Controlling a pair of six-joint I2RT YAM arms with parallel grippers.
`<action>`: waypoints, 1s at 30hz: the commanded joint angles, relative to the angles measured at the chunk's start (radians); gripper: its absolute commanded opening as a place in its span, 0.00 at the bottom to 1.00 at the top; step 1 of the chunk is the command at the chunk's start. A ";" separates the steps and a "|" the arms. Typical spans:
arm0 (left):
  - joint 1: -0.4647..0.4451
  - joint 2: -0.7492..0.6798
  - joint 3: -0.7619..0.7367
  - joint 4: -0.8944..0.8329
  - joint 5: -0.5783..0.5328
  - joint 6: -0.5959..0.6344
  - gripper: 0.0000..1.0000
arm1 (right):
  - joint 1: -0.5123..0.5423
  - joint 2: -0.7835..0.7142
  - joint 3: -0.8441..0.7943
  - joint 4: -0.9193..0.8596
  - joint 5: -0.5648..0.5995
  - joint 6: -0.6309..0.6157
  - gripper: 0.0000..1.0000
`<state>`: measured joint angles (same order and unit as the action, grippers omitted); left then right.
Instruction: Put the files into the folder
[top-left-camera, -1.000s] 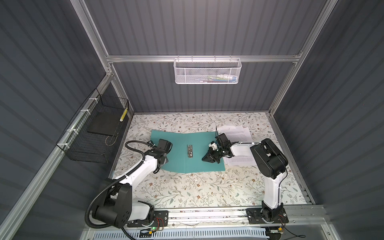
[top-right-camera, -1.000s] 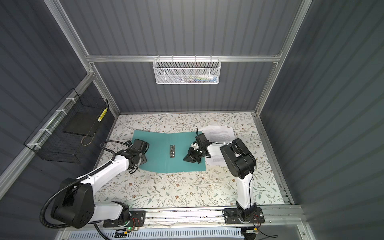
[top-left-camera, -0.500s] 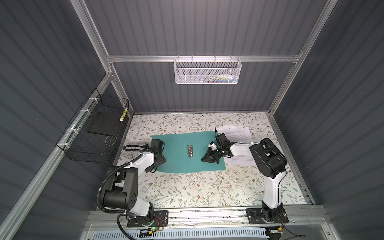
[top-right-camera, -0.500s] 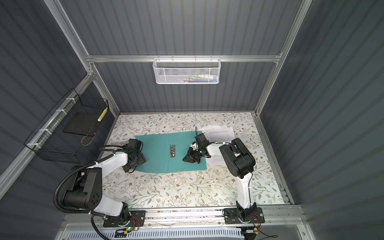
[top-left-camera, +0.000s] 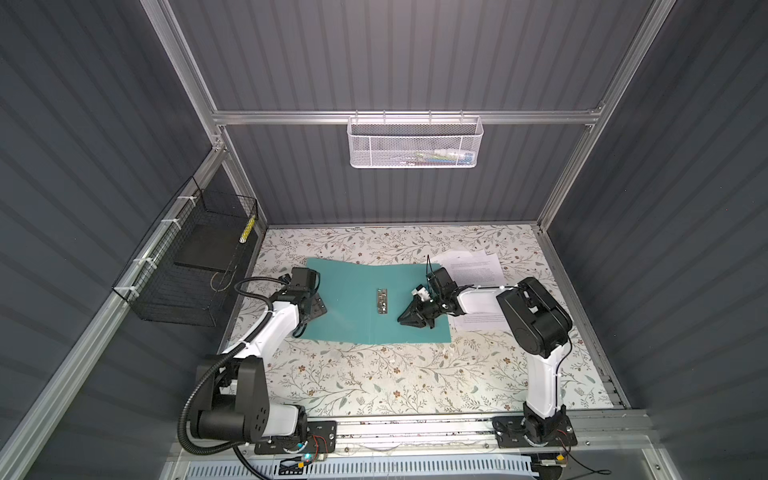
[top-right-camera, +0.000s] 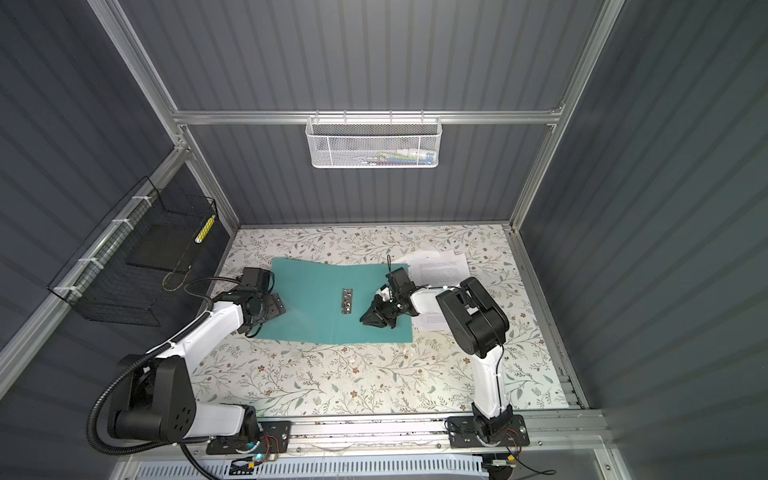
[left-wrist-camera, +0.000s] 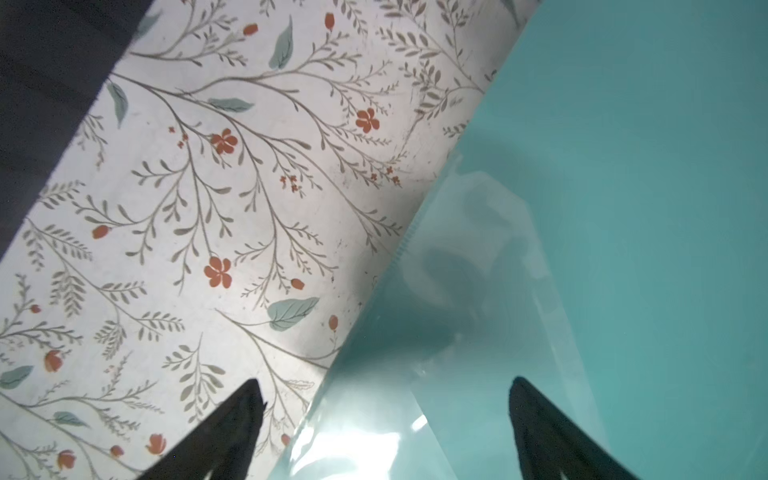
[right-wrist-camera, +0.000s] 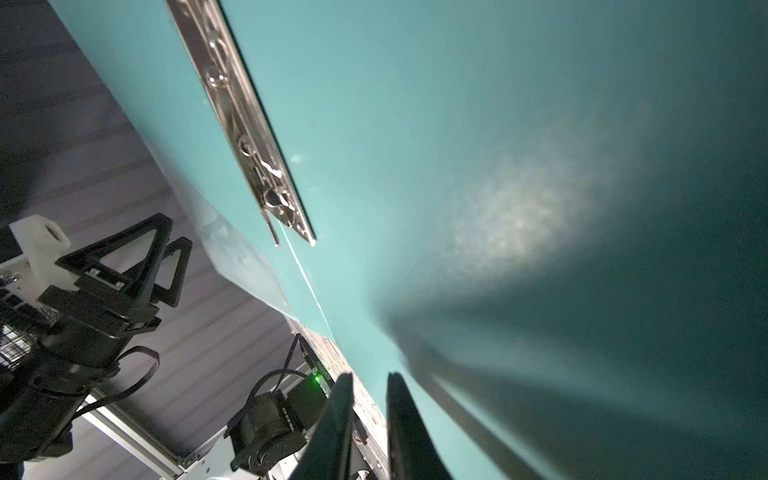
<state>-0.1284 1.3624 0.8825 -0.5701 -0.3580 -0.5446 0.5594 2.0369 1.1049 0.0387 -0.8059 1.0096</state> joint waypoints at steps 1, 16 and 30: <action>0.001 -0.047 0.037 -0.073 -0.010 0.040 0.93 | 0.012 -0.037 -0.013 0.024 -0.015 0.024 0.22; 0.001 -0.259 0.139 -0.159 0.097 0.034 0.90 | 0.025 -0.104 -0.031 0.089 -0.038 0.061 0.27; -0.224 -0.182 0.071 0.218 0.332 0.006 0.99 | -0.330 -0.406 -0.027 -0.277 0.162 -0.353 0.41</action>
<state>-0.2970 1.1400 0.9562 -0.4480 -0.0658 -0.5327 0.3206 1.6905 1.0775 -0.0811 -0.7414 0.8173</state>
